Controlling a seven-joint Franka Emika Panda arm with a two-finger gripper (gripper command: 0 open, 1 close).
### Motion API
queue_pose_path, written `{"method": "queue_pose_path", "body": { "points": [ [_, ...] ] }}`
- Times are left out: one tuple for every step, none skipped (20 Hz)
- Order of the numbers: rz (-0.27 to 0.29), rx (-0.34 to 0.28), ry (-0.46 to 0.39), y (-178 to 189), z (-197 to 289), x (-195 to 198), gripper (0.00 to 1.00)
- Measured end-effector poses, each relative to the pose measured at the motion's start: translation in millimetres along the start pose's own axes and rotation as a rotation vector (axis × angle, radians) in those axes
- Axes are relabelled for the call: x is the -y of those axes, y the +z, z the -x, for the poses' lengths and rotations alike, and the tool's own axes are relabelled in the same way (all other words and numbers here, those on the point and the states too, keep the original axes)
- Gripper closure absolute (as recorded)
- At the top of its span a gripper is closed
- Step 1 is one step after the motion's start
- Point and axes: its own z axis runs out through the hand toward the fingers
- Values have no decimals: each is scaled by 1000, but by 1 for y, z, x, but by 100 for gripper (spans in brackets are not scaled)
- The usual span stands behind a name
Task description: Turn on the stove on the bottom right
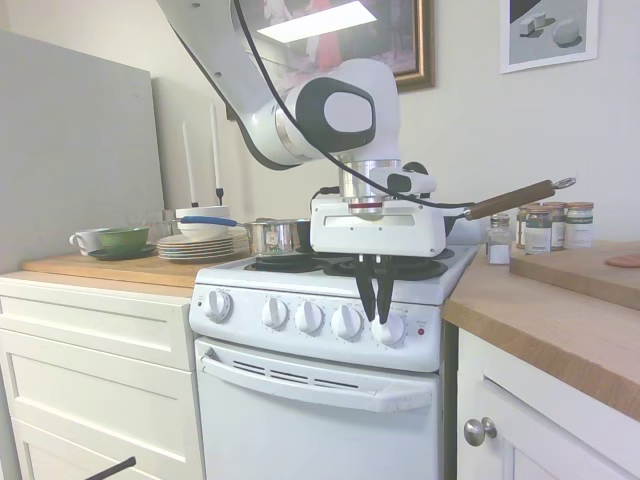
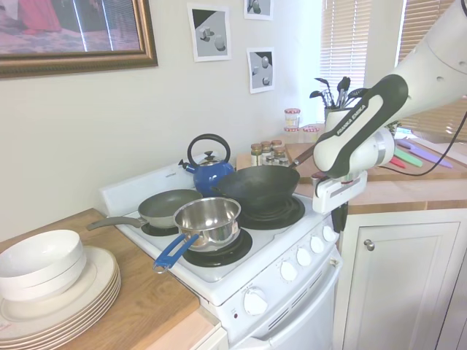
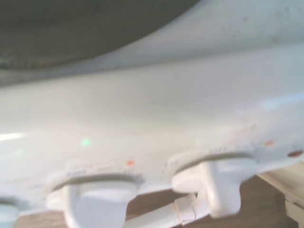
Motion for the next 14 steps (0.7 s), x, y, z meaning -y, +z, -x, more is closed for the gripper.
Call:
{"method": "queue_pose_path", "body": {
  "points": [
    [0, 0, 0, 1, -2, 0, 100],
    [0, 0, 1, 2, -3, 0, 100],
    [-2, -1, 3, 2, -5, 0, 100],
    [-4, -1, 5, 1, -6, -1, 100],
    [-5, -2, 7, 1, -8, -3, 100],
    [-6, -2, 8, 0, -9, -5, 100],
    [-6, -3, 10, 0, -10, -6, 100],
    [-7, -3, 11, 0, -11, -7, 100],
    [-6, -3, 12, 1, -11, -7, 100],
    [-6, -3, 12, 1, -12, -7, 100],
    [-5, -3, 12, 2, -13, -6, 100],
    [-4, -3, 12, 3, -14, -5, 100],
    [-2, -4, 11, 4, -16, -4, 100],
    [-2, -4, 11, 5, -18, -3, 100]
  ]
}}
